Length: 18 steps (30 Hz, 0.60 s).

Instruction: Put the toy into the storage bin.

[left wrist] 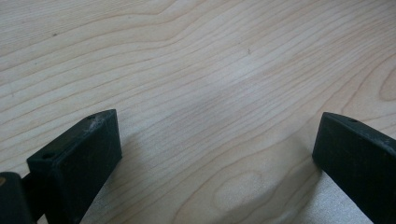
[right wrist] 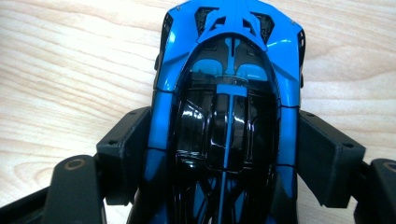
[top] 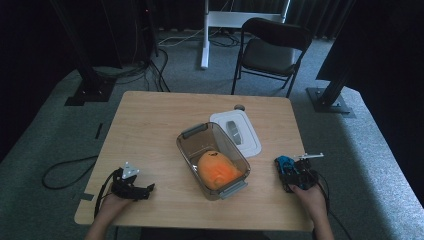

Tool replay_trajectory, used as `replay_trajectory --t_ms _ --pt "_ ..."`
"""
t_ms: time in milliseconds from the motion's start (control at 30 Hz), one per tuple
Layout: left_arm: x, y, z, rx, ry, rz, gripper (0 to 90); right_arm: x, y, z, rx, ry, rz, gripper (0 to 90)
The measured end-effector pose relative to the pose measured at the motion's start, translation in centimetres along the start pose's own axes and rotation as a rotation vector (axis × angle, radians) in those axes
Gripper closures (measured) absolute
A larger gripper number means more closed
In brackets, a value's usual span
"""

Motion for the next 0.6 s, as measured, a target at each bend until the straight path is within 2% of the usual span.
replay_trajectory --t_ms 200,600 --pt "0.0 0.0 0.0 0.002 0.002 0.000 1.6 0.6 -0.8 0.8 0.037 0.003 0.019 24.9" --pt "0.0 0.0 0.0 0.003 0.002 0.000 1.6 2.8 -1.6 3.3 0.067 0.061 0.026 24.9"
Point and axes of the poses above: each handheld gripper's, and its own axes: x roughly backward along the jaws, z roughly out of its top, y roughly to its right, the point moved 3 cm from there along -x, roughly forward along the jaws, and after that the axes turned 8 degrees about y, right-handed, at the moved point
